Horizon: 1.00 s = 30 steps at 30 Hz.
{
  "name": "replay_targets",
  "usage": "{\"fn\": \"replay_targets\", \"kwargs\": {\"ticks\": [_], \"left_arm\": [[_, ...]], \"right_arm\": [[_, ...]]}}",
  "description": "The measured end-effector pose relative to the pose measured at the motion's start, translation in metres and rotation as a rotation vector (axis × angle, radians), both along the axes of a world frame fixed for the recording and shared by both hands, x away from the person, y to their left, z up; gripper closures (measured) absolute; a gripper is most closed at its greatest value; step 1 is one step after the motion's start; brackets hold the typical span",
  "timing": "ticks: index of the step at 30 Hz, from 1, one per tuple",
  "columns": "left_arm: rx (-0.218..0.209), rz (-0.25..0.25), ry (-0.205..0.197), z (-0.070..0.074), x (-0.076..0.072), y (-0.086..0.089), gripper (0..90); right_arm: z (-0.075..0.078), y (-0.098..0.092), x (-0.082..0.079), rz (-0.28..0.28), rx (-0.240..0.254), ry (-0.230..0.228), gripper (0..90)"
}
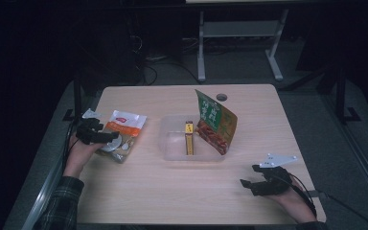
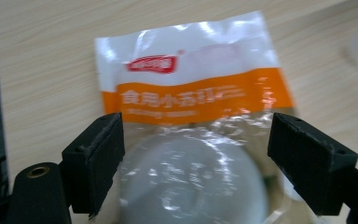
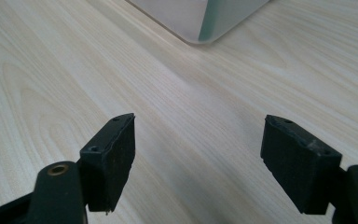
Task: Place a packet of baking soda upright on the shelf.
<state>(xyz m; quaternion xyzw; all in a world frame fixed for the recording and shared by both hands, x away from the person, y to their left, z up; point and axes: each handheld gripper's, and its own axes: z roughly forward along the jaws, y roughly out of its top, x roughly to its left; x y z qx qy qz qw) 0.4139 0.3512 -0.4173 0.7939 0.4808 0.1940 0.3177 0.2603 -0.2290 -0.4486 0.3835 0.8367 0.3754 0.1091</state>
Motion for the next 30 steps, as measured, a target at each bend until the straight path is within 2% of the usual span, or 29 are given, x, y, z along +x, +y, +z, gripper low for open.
{"fn": "replay_targets", "kwargs": {"ticks": [1, 4, 5, 7, 9, 11, 13, 14, 17, 21, 27, 30], "left_arm": [[-0.004, 0.012, 0.008, -0.002, 0.007, 0.004, 18.3], [-0.002, 0.022, 0.003, -0.006, 0.013, 0.007, 18.3], [0.016, 0.028, 0.038, -0.011, 0.019, 0.010, 18.4], [0.027, 0.038, 0.042, -0.013, 0.022, 0.013, 18.3], [-0.022, 0.060, 0.059, -0.020, 0.027, 0.021, 20.3], [-0.028, 0.061, 0.072, -0.023, 0.029, 0.023, 20.8], [-0.070, 0.053, 0.107, -0.028, 0.030, 0.027, 23.9], [-0.070, 0.053, 0.107, -0.028, 0.030, 0.027, 24.7], [-0.104, 0.035, 0.128, -0.031, 0.031, 0.026, 27.8], [-0.114, 0.015, 0.146, -0.032, 0.031, 0.023, 33.9], [-0.141, 0.017, 0.166, -0.034, 0.032, 0.026, 40.5], [-0.137, 0.018, 0.170, -0.034, 0.032, 0.026, 45.6]], "right_arm": [[0.000, 0.000, 0.000, -0.006, 0.001, 0.003, 25.8], [0.000, -0.001, 0.000, -0.006, 0.001, 0.003, 25.8], [-0.001, 0.000, 0.000, -0.005, 0.000, 0.002, 25.8], [-0.001, 0.000, 0.000, -0.003, -0.002, 0.002, 25.8], [-0.001, 0.000, 0.001, 0.003, -0.010, -0.001, 25.8], [-0.001, 0.000, 0.001, 0.002, -0.012, -0.002, 25.8], [-0.001, 0.000, 0.001, 0.002, -0.013, 0.003, 25.8], [-0.001, 0.000, 0.001, 0.002, -0.013, 0.003, 25.8], [-0.001, 0.000, 0.002, 0.002, -0.017, 0.003, 25.9], [-0.001, 0.000, 0.001, 0.003, -0.023, 0.004, 26.2], [-0.002, 0.001, 0.002, 0.008, -0.036, -0.001, 26.4], [-0.002, 0.001, 0.001, 0.005, -0.037, 0.003, 26.4]]}}
